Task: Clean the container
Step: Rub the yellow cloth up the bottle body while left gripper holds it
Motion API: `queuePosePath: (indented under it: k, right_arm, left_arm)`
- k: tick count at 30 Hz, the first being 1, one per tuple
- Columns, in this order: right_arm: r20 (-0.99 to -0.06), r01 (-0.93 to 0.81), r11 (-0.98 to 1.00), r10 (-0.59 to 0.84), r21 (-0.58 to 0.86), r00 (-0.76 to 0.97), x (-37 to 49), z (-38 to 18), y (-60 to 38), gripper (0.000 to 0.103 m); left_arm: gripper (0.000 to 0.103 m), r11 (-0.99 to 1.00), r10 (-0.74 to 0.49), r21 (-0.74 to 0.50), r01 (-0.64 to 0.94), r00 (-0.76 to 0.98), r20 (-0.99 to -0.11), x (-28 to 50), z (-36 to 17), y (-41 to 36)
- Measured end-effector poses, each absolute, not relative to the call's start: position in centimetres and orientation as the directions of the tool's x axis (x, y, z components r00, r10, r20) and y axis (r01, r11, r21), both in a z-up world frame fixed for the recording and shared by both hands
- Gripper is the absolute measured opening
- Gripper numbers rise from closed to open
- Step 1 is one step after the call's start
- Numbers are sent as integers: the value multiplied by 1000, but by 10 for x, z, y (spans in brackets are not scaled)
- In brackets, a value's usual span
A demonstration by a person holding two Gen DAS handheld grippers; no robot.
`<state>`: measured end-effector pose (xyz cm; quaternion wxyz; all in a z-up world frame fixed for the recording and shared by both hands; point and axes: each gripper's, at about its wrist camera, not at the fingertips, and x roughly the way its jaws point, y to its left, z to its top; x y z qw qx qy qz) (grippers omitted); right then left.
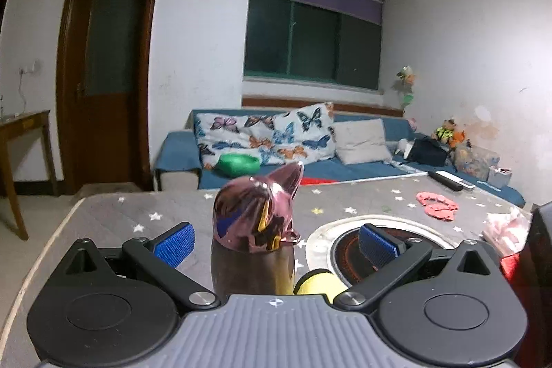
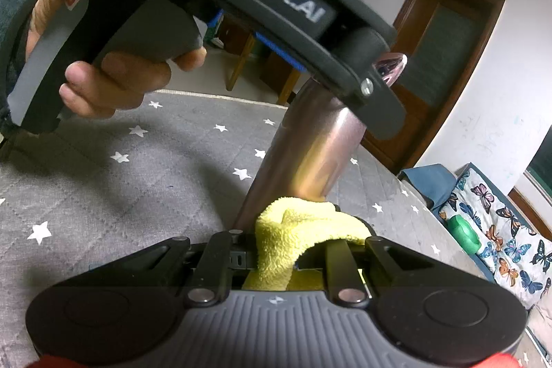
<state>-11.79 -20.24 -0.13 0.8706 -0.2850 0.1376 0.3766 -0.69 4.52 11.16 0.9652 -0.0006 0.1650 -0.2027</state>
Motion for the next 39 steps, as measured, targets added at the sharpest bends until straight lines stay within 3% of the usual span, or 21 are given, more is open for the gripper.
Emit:
queuePosePath:
  k: [9, 17, 21, 27, 39]
  right_arm:
    - [-457, -732, 560, 572, -389, 681, -117, -2, -204, 14]
    - [-458, -732, 564, 572, -382, 680, -117, -3, -201, 14]
    - [-459, -733, 561, 572, -385, 680, -118, -2, -199, 14]
    - [-461, -732, 565, 570, -381, 680, -118, -1, -199, 14]
    - [-472, -737, 567, 569, -368, 673, -117, -1, -194, 14]
  left_arm:
    - [103, 937, -347, -84, 338, 884, -313, 9, 105, 39]
    - [103, 950, -293, -21, 310, 870, -396, 25, 92, 27]
    - [103, 932, -353, -82, 354, 829, -434, 33, 87, 28]
    - [103, 932, -362, -146, 331, 828, -428, 38, 88, 34]
    - [103, 956, -288, -77, 283, 863, -415, 41, 88, 20]
